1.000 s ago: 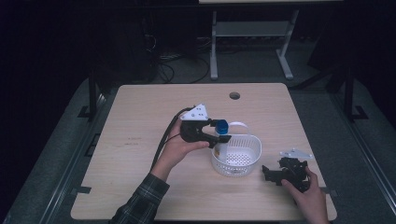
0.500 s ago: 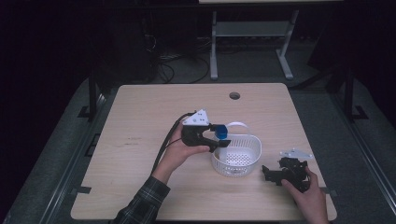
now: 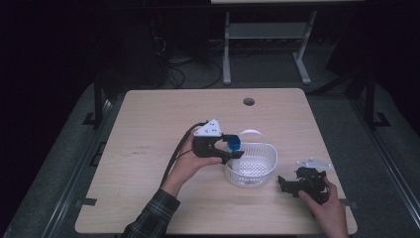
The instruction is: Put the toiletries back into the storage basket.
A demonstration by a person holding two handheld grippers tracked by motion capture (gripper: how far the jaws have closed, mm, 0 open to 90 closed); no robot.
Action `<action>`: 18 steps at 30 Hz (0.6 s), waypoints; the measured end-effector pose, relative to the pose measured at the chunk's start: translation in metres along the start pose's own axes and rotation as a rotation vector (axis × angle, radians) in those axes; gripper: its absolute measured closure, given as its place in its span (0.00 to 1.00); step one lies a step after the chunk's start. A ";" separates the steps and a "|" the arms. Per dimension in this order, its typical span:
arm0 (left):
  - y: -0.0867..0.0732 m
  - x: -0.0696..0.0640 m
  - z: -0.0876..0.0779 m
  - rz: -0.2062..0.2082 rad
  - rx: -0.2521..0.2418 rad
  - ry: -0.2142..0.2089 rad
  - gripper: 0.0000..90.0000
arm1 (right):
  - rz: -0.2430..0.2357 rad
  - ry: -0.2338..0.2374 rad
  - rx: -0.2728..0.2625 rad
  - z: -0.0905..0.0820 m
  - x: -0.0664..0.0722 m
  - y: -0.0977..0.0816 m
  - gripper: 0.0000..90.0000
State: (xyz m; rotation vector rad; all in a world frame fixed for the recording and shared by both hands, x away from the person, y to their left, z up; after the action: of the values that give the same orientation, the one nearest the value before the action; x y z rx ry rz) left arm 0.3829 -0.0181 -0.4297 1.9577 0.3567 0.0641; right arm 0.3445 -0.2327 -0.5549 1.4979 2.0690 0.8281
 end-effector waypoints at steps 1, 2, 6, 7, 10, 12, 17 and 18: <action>0.000 0.000 0.000 0.001 -0.004 -0.001 0.39 | 0.000 0.000 0.000 0.000 0.000 0.000 0.00; 0.000 0.000 0.000 0.003 -0.006 -0.003 0.39 | 0.000 0.000 0.000 0.000 0.000 0.000 0.00; 0.000 -0.003 0.001 -0.010 -0.016 -0.028 0.38 | 0.000 0.000 0.000 0.000 0.000 0.000 0.00; 0.001 -0.004 0.000 -0.021 -0.019 -0.034 0.37 | 0.000 0.000 0.000 0.000 0.000 0.000 0.00; 0.002 -0.006 0.001 -0.023 -0.024 -0.037 0.33 | 0.000 0.000 0.000 0.000 0.000 0.000 0.00; 0.002 -0.008 0.000 -0.018 -0.021 -0.044 0.29 | 0.000 0.000 0.000 0.000 0.000 0.000 0.00; 0.006 -0.012 -0.002 -0.014 -0.029 -0.037 0.26 | -0.001 0.000 -0.001 0.000 0.000 0.000 0.00; 0.006 -0.011 -0.002 -0.008 -0.029 -0.027 0.26 | 0.001 0.000 -0.001 0.000 0.000 0.000 0.00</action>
State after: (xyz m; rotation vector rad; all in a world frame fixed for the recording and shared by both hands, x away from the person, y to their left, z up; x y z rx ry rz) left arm 0.3729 -0.0213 -0.4219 1.9271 0.3438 0.0379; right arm 0.3445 -0.2326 -0.5548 1.4984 2.0681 0.8287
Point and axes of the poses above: each handheld gripper's, and its own axes: z roughly forward along the jaws, y roughly out of its top, x roughly to its left, the point moved 10 cm from there along z, roughly forward along the jaws, and after that the axes turned 3 degrees about -z, right-handed, at the moved point
